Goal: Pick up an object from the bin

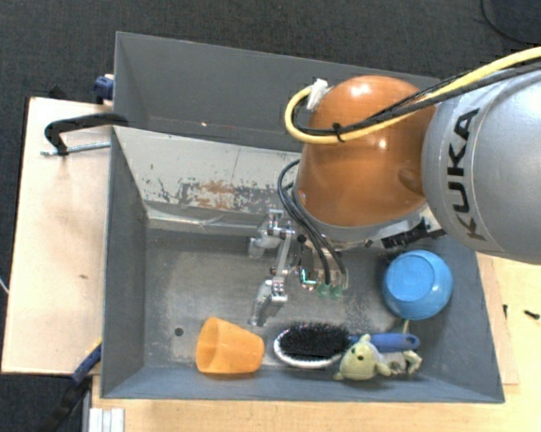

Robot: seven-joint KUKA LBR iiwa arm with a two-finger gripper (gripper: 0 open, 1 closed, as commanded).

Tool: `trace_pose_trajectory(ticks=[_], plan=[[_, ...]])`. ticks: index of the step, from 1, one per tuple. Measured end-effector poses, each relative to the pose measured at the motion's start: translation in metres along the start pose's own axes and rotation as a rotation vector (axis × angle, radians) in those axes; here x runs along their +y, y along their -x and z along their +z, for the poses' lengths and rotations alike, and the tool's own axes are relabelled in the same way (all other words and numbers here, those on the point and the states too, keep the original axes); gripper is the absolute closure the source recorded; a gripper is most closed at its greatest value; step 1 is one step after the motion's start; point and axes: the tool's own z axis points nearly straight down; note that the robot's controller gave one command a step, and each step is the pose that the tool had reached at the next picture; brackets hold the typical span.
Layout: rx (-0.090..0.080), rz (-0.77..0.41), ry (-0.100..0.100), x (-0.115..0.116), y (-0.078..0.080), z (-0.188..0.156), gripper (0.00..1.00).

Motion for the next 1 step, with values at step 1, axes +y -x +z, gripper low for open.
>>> trace_pose_trajectory(ticks=[1], plan=[[-0.013, -0.213, 0.002, 0.0005, 0.0007, 0.1762, 0.0]])
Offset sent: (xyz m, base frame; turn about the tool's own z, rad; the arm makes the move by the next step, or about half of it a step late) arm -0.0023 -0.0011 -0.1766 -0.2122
